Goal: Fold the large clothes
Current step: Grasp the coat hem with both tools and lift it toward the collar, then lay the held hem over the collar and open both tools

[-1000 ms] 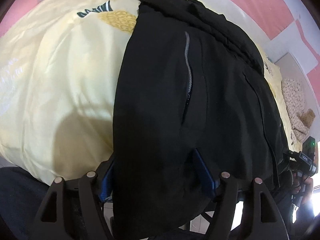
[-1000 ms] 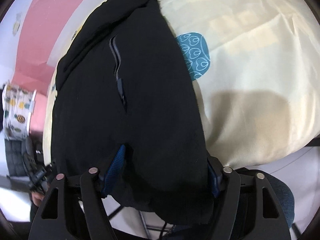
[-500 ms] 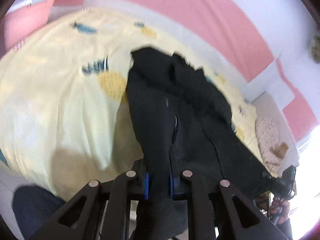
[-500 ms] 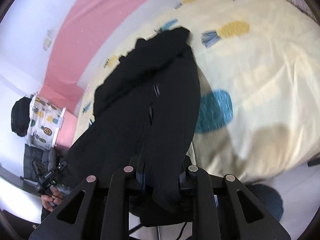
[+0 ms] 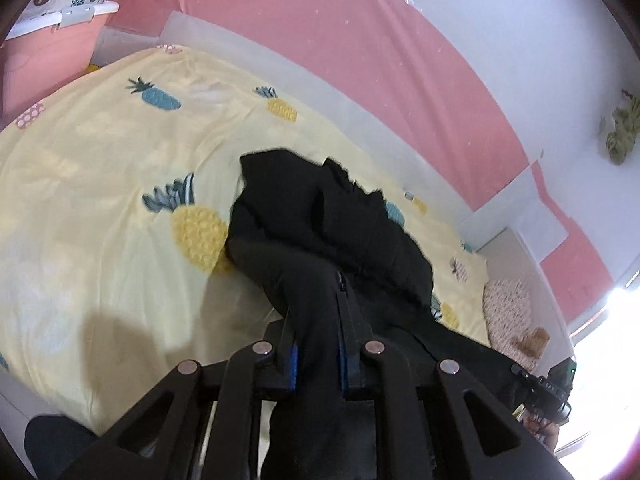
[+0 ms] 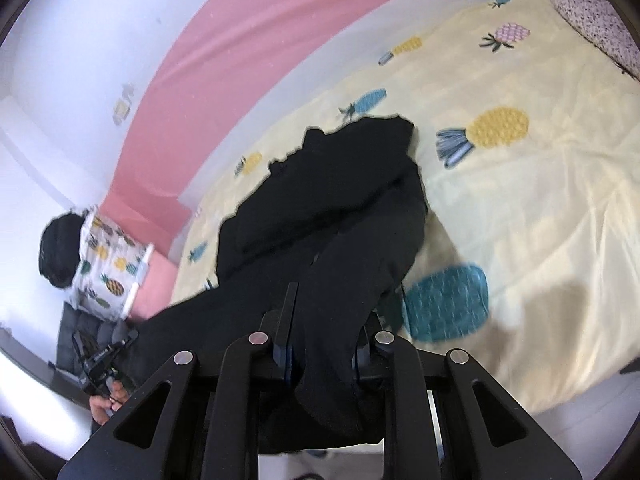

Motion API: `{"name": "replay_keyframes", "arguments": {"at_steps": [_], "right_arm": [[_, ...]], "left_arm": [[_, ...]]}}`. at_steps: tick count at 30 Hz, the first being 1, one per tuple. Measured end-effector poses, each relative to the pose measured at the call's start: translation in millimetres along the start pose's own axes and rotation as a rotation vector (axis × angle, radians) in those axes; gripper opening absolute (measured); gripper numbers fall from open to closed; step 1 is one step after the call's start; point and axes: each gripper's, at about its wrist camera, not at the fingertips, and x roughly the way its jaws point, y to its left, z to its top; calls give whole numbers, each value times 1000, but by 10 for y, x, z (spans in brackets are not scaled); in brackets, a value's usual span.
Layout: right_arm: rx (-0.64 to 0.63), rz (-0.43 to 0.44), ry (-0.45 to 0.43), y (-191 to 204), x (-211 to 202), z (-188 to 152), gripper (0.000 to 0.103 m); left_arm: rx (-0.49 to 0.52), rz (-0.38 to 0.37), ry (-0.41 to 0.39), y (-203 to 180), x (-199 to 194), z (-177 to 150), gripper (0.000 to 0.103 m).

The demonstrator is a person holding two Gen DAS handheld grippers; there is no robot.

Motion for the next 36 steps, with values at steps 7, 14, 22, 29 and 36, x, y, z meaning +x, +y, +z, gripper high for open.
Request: {"name": "replay_keyframes", "arguments": {"at_steps": [7, 14, 22, 29, 36], "right_arm": [[13, 37, -54, 138, 142, 510, 19], [10, 40, -85, 252, 594, 1282, 19], [66, 10, -55, 127, 1491, 1943, 19], [177, -64, 24, -255, 2357, 2288, 22], [260, -96, 83, -665, 3018, 2344, 38]], "left_arm": [[7, -23, -56, -248, 210, 544, 14], [34, -11, -81, -470, 734, 1254, 15], [31, 59, -40, -451, 1743, 1952, 15], [-7, 160, 45, -132, 2780, 2222, 15], [-20, 249, 134, 194, 3610, 2206, 23]]}}
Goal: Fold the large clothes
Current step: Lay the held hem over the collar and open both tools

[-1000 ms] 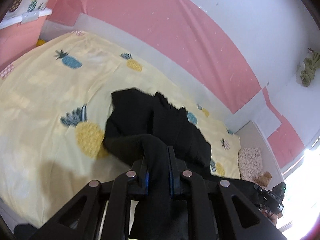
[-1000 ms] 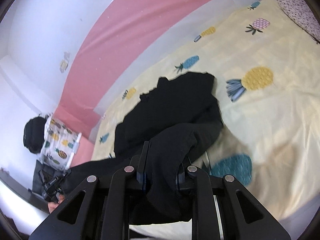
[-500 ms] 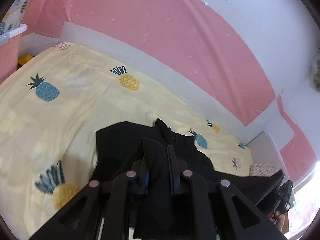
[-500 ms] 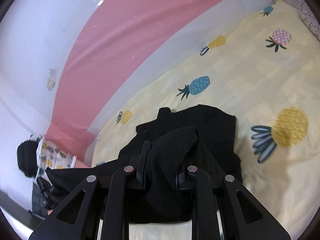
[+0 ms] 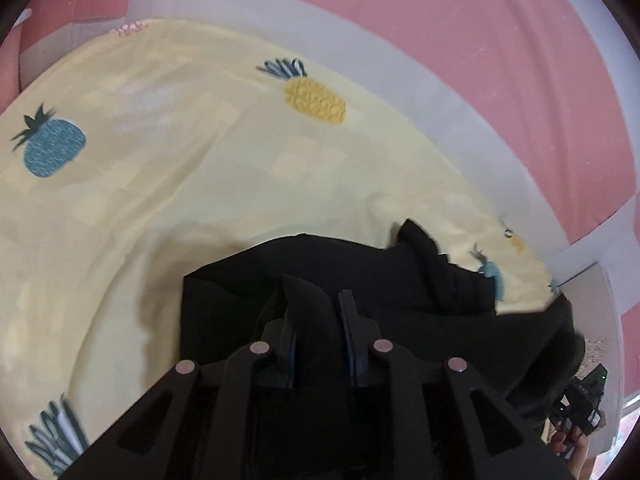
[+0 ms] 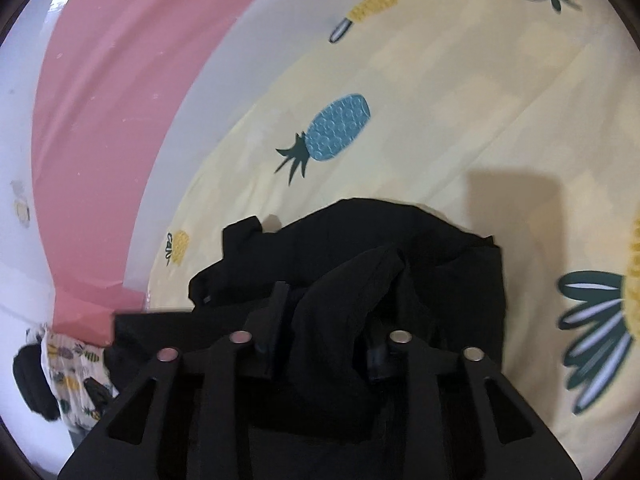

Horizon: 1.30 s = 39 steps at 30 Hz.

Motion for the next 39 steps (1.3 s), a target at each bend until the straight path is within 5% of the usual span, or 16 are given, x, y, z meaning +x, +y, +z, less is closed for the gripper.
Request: {"name": "replay_keyframes", "arguments": {"at_steps": [3, 5, 7, 11, 15, 19, 20, 21, 22, 24, 28, 32, 39], "right_arm": [[-3, 22, -10, -22, 0, 7, 50], [-20, 77, -30, 30, -122, 30, 69], [-56, 120, -83, 116, -335, 64, 76], [-168, 69, -189, 267, -656, 62, 76], [-226, -44, -167, 219, -580, -42, 76], [-201, -150, -60, -1, -246, -118, 76], [-200, -172, -35, -26, -175, -114, 71], [-211, -193, -31, -37, -136, -126, 59], [-232, -204, -62, -1, -159, -132, 25], [-277, -216, -124, 154, -241, -104, 18], [-342, -250, -177, 302, -192, 36, 16], [-338, -318, -127, 116, 184, 45, 18], [-299, -339, -141, 51, 43, -25, 34]], "left_arm": [[-8, -22, 28, 6, 98, 25, 32], [-17, -74, 16, 26, 15, 84, 47], [-37, -123, -52, 71, -197, 157, 72], [-86, -151, -182, 194, -595, 265, 84], [-18, -66, -109, 210, -440, 144, 84], [12, -40, 48, 216, 13, -95, 80], [30, -23, 75, 204, 108, -139, 73], [60, 1, 76, 170, 177, -183, 56], [94, 24, 54, 123, 196, -208, 38], [139, 61, -24, 27, 123, -182, 19], [136, 62, -131, 0, 86, -50, 17], [155, 134, -113, 74, 466, -124, 19], [146, 172, -121, 92, 459, -55, 31]]}}
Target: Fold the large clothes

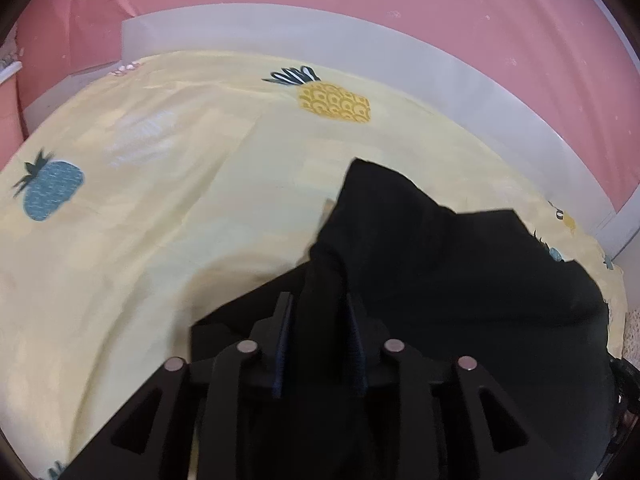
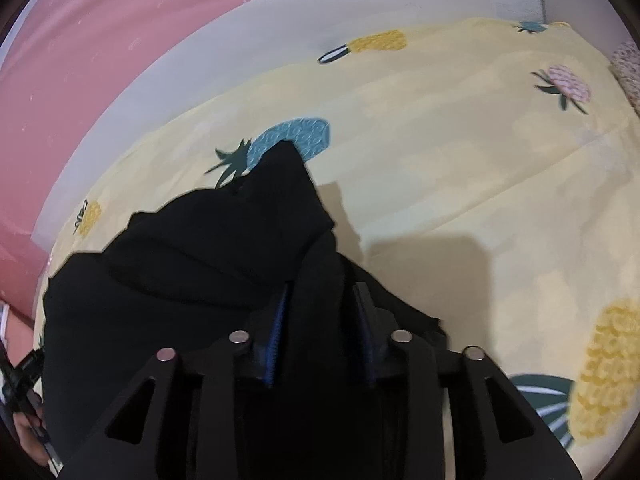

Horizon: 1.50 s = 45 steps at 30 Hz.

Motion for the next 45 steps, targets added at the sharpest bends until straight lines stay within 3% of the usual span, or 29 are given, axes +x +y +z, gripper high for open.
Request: {"name": "replay_keyframes", "arguments": {"at_steps": [4, 9, 13, 18, 21, 23, 28, 34, 38, 43, 45], "right_arm": [[-33, 47, -81, 21, -577, -131, 34], [-123, 110, -98, 98, -1011, -664, 34], [-160, 55, -2, 68, -743, -983, 34], [-186, 18, -8, 59, -677, -1060, 35], [-174, -12, 4, 47, -727, -1063, 44], [-131, -19, 15, -37, -782, -1036, 62], [-83, 22, 37, -298, -909, -1223, 75], [52, 127, 83, -570, -751, -1282, 83], [80, 164, 85, -624, -569, -1215, 93], [138, 256, 87, -664, -327, -1053, 94], [138, 273, 94, -623, -256, -996, 94]], "left_arm": [[-18, -20, -55, 113, -479, -37, 30], [25, -130, -96, 197, -1078, -544, 30], [57, -103, 2, 209, -891, -929, 30], [89, -65, -32, 170, -817, -1016, 30], [81, -42, -20, 159, -865, -1028, 30], [53, -43, -6, 198, -965, -1028, 31], [-15, -28, 7, 468, -1190, -1152, 53], [-117, -74, 70, 782, -1024, -1210, 73], [-110, -99, 82, 711, -815, -1119, 79], [-161, -209, 110, 616, -490, -1045, 86], [-174, -217, 104, 573, -390, -1058, 88]]}}
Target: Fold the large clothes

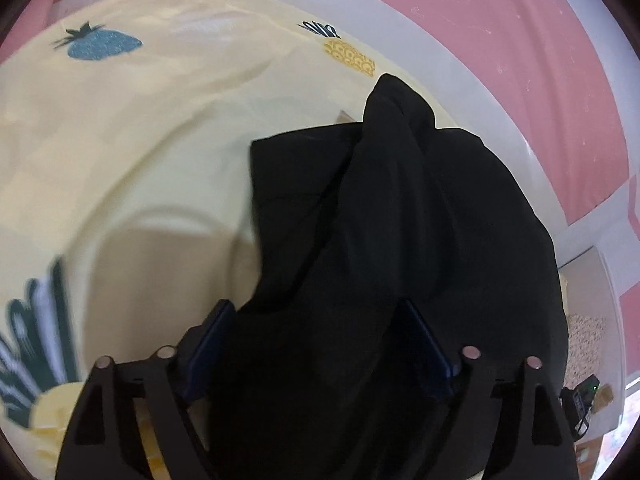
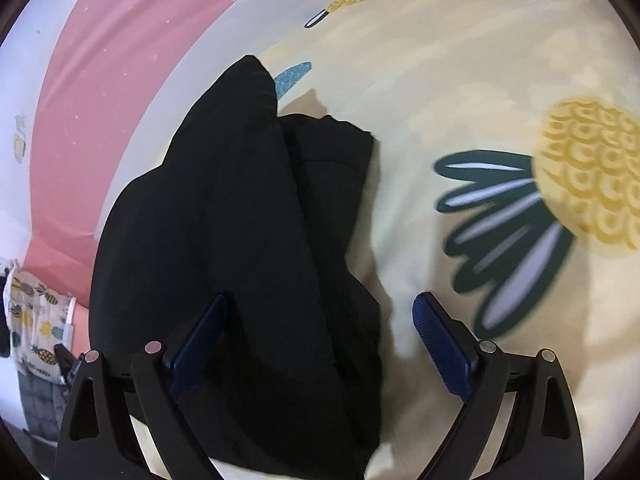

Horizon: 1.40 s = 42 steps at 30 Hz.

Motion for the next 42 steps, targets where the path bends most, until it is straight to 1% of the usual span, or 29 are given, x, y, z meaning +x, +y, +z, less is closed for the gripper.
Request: {"name": "replay_keyframes", "arguments": {"at_steps": [3, 4, 5, 6, 8, 9, 10, 11, 12, 13, 14, 16, 18, 21, 23, 24, 26, 27, 29, 30, 31, 32, 33, 35, 36, 39, 42], "right_arm": [[-11, 30, 21, 49, 118, 70, 93], [-12, 42, 28, 66, 150, 87, 88], [-8, 69, 36, 84, 182, 99, 78], [-6, 68, 38, 96, 195, 94, 76], [-21, 61, 37, 199, 212, 100, 56], [-16, 60, 38, 229, 199, 97, 52], [-14, 53, 42, 269, 168, 100, 46], [-17, 45, 46, 303, 141, 110, 41], [-23, 30, 52, 358, 99, 127, 39], [-31, 15, 56, 406, 52, 137, 35], [-46, 0, 56, 475, -16, 142, 33], [-61, 6, 49, 579, -213, 116, 32], [-73, 21, 45, 639, -427, 52, 32], [-90, 36, 58, 702, -749, -178, 31], [-86, 40, 75, 664, -985, -434, 31], [-82, 42, 80, 648, -1026, -509, 31], [-72, 50, 94, 563, -1259, -805, 31], [-66, 51, 100, 522, -1318, -900, 31], [-48, 52, 112, 424, -1505, -1184, 31], [-40, 52, 116, 385, -1545, -1266, 31], [-30, 50, 122, 331, -1604, -1383, 31], [-26, 44, 128, 291, -1608, -1420, 32], [-24, 33, 137, 251, -1643, -1486, 32], [-13, 16, 151, 129, -1684, -1575, 36], [-11, 3, 153, 99, -1677, -1565, 38], [-29, -41, 133, 160, -1707, -1556, 43], [-77, -99, 107, 304, -1790, -1540, 45]], "left_arm": [[15, 30, -13, -76, 66, -25, 88], [20, 38, -15, -90, 67, -32, 88], [25, 45, -13, -105, 73, -34, 87], [32, 49, -10, -121, 75, -27, 84], [59, 70, 3, -178, 73, -24, 77], [80, 82, 10, -232, 67, -22, 68], [103, 96, 14, -289, 38, -17, 56], [121, 108, 17, -342, 1, -4, 49], [140, 121, 20, -411, -53, 9, 39], [156, 135, 24, -481, -134, 25, 34], [162, 140, 25, -520, -202, 33, 32], [174, 130, 22, -582, -407, 31, 29], [185, 111, 23, -611, -641, -17, 29], [206, 100, 22, -600, -1057, -253, 28], [204, 83, 29, -526, -1294, -452, 28], [202, 74, 37, -471, -1420, -586, 28], [205, 64, 53, -358, -1683, -920, 28], [204, 61, 57, -306, -1785, -1067, 28], [189, 48, 65, -178, -2039, -1404, 28], [180, 43, 69, -119, -2151, -1570, 29], [173, 40, 70, -80, -2225, -1673, 29], [166, 40, 73, -27, -2293, -1804, 29], [164, 42, 80, 48, -2364, -1989, 29], [167, 60, 100, 118, -2350, -2125, 30], [177, 74, 104, 129, -2328, -2145, 31], [172, 96, 90, 116, -2297, -2047, 33], [193, 155, 85, -19, -2321, -2079, 36]]}}
